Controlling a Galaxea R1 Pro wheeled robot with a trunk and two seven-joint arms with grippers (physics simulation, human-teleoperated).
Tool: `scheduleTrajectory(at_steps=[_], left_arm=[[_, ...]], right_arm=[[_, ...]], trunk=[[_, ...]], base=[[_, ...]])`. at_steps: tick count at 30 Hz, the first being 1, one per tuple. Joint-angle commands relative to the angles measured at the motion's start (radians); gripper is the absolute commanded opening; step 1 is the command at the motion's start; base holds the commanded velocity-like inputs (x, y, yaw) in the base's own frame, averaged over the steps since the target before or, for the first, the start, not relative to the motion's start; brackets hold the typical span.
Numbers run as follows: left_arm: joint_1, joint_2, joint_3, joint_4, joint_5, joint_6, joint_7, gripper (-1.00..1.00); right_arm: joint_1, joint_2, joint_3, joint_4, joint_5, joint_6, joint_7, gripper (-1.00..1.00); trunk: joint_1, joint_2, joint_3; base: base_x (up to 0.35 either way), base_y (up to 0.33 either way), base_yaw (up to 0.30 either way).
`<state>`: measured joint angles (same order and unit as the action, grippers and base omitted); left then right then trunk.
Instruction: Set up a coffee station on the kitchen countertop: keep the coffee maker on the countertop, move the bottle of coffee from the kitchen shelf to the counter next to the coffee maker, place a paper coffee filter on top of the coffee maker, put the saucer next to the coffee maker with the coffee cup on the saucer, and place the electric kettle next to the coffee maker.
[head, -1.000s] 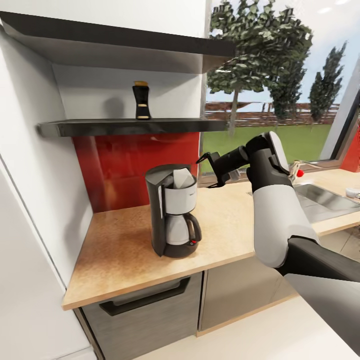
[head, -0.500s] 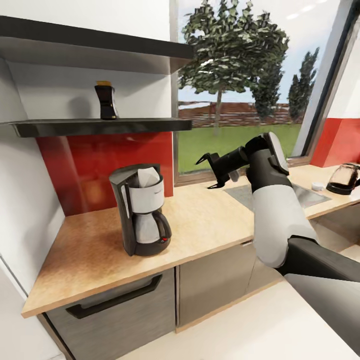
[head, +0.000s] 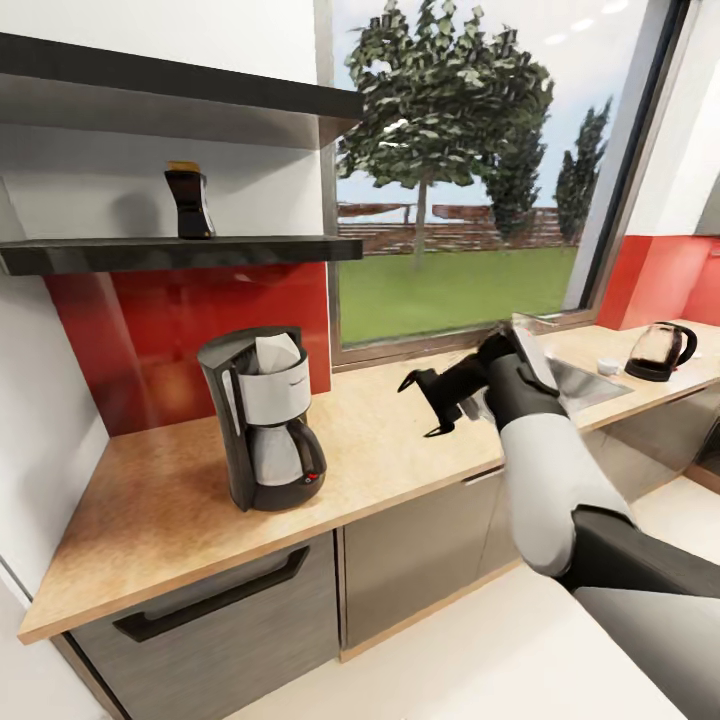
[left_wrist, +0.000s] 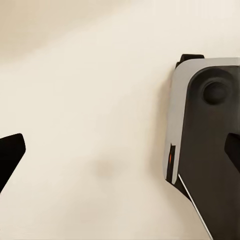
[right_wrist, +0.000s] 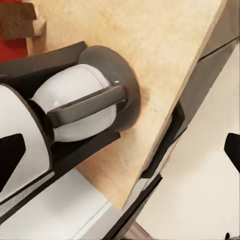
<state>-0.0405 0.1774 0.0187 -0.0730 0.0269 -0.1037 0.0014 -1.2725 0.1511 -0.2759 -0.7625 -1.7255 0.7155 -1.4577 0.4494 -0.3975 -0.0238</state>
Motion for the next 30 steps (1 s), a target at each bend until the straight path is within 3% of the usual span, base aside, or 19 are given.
scheduleTrajectory(at_steps=[1,7,11,14,23,26,27,30], left_arm=[[-0.001,0.0,0.001,0.001,0.003,-0.003,0.0,1.0],[-0.001,-0.001,0.001,0.001,0.001,-0.004,0.0,1.0],[-0.001,-0.002,0.0,0.001,0.001,-0.003,0.0,1.0],[-0.001,-0.003,-0.001,0.0,0.001,-0.002,0.0,1.0],[-0.001,-0.006,-0.002,0.0,0.001,0.005,0.0,1.0],[-0.001,-0.007,-0.001,0.0,0.002,0.006,0.001,1.0],[-0.001,-0.007,-0.001,0.0,0.002,0.006,0.001,1.0],[-0.001,-0.007,0.001,0.0,0.002,0.003,0.001,1.0]], right_arm=[[0.019,-0.008,-0.005,0.001,0.008,0.011,-0.008,1.0],[0.166,-0.052,-0.004,0.04,0.078,0.041,-0.007,1.0],[0.252,-0.07,-0.003,0.103,0.207,0.133,-0.004,1.0],[0.3,-0.072,-0.004,0.118,0.291,0.16,-0.003,1.0],[0.429,-0.082,-0.003,0.125,0.436,0.177,-0.003,1.0],[0.487,-0.083,-0.003,0.126,0.539,0.177,0.001,1.0],[0.498,-0.083,-0.003,0.127,0.556,0.177,0.005,1.0],[0.552,-0.083,-0.001,0.129,0.646,0.177,0.095,1.0]], trunk=[[0.001,-0.003,-0.002],[0.001,-0.003,-0.002],[0.001,-0.003,-0.002],[0.001,-0.003,-0.002],[0.001,-0.003,-0.002],[0.001,-0.003,-0.002],[0.001,-0.003,-0.002],[0.001,-0.003,-0.002]], base=[[-0.001,0.0,-0.003],[0.0,0.0,-0.001],[0.0,0.0,0.0],[0.0,0.0,0.0],[0.0,0.0,0.0],[0.0,0.0,0.0],[0.0,0.0,0.0],[0.0,0.0,0.0]])
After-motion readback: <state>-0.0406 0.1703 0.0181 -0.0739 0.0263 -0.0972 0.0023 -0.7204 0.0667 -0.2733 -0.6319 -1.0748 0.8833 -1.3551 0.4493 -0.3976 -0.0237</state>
